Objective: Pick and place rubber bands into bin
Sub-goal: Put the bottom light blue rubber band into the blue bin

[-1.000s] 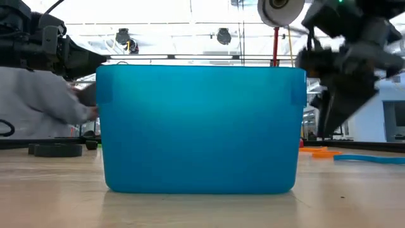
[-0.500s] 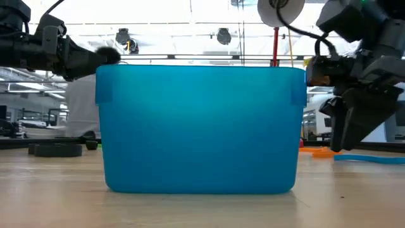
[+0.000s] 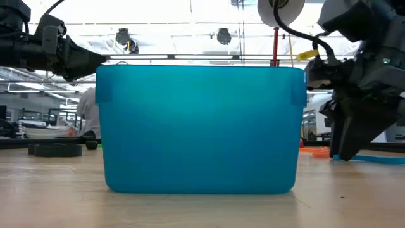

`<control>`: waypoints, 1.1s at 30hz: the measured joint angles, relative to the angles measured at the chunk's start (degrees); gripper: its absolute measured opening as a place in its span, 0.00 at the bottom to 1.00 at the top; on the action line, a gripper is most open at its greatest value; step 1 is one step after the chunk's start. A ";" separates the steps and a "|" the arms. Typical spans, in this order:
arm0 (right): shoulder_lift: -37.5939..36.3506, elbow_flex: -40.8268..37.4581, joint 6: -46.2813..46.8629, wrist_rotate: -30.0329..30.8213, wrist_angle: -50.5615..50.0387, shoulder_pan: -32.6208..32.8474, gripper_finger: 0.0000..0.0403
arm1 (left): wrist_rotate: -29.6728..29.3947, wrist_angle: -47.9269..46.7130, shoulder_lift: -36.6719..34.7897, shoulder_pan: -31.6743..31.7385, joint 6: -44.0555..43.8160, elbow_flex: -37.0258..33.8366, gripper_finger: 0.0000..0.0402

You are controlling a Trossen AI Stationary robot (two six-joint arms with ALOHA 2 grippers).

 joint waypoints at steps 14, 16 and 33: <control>0.01 -0.11 -4.61 -0.33 -0.28 0.08 0.01 | 0.00 0.00 0.00 0.02 0.00 0.00 0.66; -1.09 0.52 -7.05 0.51 -0.37 -0.13 0.01 | 0.00 0.00 0.00 0.00 0.00 0.00 0.66; -22.49 8.22 -47.23 12.77 18.57 -9.79 0.00 | 0.00 0.80 1.11 0.02 0.04 -0.09 0.66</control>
